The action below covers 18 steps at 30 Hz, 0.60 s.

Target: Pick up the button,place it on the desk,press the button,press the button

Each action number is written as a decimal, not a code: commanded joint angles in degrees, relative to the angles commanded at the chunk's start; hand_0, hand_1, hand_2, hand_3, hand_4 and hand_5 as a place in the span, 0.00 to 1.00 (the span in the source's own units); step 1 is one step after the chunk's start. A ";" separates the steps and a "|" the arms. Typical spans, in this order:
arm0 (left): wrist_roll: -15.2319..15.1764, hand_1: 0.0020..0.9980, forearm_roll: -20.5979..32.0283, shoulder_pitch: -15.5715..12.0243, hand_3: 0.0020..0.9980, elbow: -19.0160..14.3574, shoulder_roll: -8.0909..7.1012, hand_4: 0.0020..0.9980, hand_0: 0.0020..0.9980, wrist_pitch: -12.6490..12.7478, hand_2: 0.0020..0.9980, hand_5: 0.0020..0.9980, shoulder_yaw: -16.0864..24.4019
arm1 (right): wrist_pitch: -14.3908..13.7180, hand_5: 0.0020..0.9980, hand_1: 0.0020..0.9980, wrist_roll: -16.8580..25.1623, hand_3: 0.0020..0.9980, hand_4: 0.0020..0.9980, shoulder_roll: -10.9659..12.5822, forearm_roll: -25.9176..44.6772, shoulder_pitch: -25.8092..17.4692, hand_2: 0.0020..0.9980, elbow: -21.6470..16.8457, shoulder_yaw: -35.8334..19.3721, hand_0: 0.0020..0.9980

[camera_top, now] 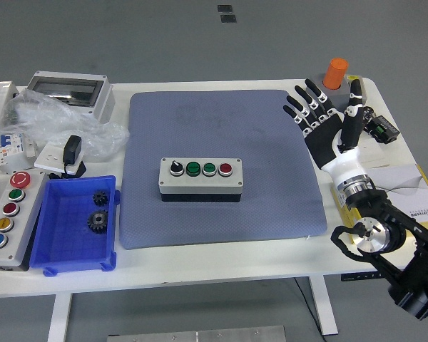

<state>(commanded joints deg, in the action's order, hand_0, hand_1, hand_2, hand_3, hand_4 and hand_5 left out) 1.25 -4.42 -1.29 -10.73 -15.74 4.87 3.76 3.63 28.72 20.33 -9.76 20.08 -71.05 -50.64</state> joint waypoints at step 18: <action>0.45 0.63 -2.07 0.40 0.61 -0.13 -0.07 0.61 0.60 -0.03 0.60 0.39 2.00 | -2.44 1.00 0.68 -0.99 0.73 1.00 0.38 -1.01 -2.60 0.71 1.78 -4.92 0.77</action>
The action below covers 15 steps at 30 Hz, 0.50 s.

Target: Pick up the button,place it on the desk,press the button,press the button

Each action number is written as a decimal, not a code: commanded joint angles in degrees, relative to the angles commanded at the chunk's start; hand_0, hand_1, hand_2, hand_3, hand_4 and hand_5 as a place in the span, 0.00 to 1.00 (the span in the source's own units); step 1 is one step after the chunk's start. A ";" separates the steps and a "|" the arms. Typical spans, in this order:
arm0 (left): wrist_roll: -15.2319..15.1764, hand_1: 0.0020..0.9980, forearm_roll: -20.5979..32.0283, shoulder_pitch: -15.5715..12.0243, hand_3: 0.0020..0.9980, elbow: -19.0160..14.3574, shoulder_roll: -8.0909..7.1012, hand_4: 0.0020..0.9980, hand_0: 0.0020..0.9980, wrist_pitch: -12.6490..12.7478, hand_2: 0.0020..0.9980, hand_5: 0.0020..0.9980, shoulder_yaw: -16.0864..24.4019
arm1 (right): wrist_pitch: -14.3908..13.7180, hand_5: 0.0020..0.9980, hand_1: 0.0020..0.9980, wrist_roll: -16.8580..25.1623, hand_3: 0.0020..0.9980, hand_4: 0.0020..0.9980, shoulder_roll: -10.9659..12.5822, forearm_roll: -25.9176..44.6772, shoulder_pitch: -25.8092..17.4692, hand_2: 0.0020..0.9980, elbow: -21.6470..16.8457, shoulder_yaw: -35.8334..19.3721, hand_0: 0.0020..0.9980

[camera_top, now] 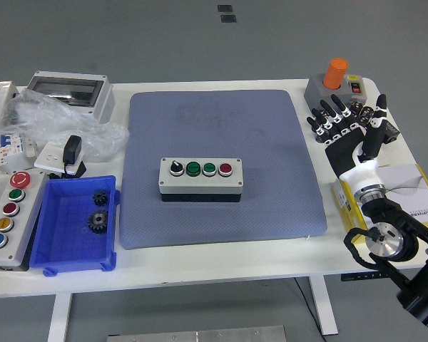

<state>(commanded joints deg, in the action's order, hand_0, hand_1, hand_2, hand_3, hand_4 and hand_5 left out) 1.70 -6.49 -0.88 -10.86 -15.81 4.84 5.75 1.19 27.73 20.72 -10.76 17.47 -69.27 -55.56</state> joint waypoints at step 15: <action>-0.06 0.63 -1.24 0.40 0.61 -0.03 -0.10 0.65 0.60 -0.20 0.60 0.40 1.16 | -20.04 1.00 0.72 -10.90 0.73 1.00 1.33 -29.35 -0.09 0.73 -11.12 -5.85 0.82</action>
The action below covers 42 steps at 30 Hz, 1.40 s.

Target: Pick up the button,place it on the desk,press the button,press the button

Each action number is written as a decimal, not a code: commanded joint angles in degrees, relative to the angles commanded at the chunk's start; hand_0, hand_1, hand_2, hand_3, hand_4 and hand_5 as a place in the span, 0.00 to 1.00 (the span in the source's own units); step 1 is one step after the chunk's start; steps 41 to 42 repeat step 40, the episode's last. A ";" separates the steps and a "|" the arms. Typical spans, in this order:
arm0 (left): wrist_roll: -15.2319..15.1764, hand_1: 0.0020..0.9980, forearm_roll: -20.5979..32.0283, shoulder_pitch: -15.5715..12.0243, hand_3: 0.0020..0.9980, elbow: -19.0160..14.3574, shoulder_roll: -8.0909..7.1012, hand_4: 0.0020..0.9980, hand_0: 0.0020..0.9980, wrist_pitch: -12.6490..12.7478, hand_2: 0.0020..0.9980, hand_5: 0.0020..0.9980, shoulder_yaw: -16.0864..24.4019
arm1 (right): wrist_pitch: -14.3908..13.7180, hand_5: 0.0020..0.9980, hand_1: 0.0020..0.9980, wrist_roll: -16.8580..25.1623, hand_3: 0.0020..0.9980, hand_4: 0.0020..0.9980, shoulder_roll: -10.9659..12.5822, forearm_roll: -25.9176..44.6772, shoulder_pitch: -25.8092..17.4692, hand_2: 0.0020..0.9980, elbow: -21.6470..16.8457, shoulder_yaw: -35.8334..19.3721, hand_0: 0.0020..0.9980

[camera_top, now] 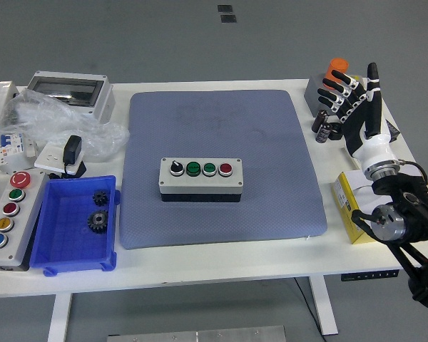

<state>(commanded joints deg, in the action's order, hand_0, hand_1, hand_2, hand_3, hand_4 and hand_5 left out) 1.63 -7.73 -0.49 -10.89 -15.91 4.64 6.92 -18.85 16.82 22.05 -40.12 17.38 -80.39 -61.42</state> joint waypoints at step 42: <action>0.57 0.63 -4.98 0.44 0.62 -0.10 -0.60 0.66 0.60 -0.69 0.60 0.37 5.62 | 6.97 0.87 0.65 11.09 0.72 0.94 0.27 13.36 -1.78 0.70 6.64 -3.54 0.74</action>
